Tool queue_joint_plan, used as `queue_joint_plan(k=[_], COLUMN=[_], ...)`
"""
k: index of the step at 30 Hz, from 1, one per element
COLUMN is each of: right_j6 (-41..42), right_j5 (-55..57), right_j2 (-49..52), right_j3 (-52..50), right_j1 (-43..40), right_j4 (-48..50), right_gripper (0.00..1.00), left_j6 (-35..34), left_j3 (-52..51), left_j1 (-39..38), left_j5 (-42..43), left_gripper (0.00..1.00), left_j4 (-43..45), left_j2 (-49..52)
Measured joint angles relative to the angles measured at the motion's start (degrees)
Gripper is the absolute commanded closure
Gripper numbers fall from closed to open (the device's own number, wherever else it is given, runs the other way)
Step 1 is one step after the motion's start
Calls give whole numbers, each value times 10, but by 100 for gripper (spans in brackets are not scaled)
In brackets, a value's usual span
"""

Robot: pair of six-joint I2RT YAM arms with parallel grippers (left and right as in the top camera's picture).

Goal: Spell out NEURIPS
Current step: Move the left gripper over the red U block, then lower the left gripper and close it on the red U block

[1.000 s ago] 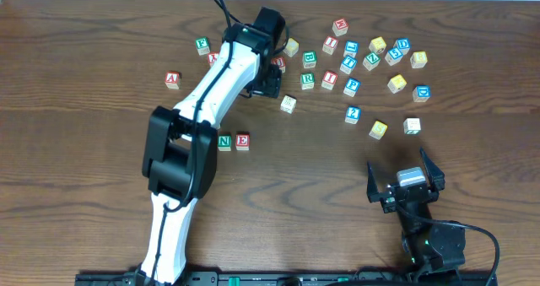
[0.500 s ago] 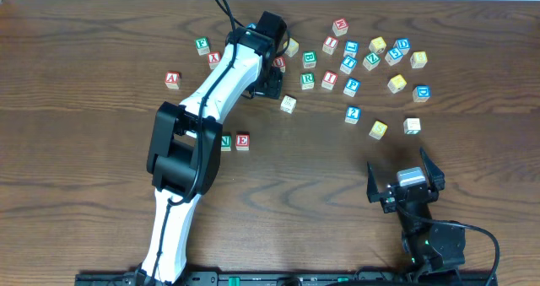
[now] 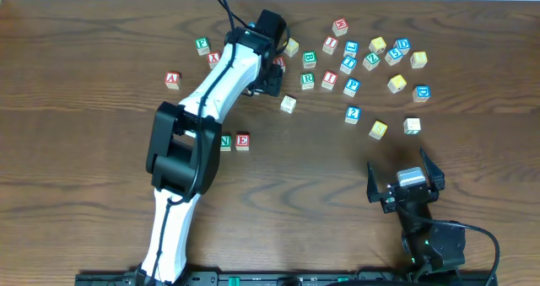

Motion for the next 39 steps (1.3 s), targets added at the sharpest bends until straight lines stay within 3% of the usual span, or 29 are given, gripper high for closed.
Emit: queue_joint_plan(k=[39], right_j6=[0], right_j5=[0], right_j2=[0], right_j3=[0], right_j1=[0], right_j4=[0], right_gripper=[1], left_j6=[0], left_j3=[-11], left_j1=[21], left_j5=[31], left_gripper=[31], left_j4=[39], left_j2=[43])
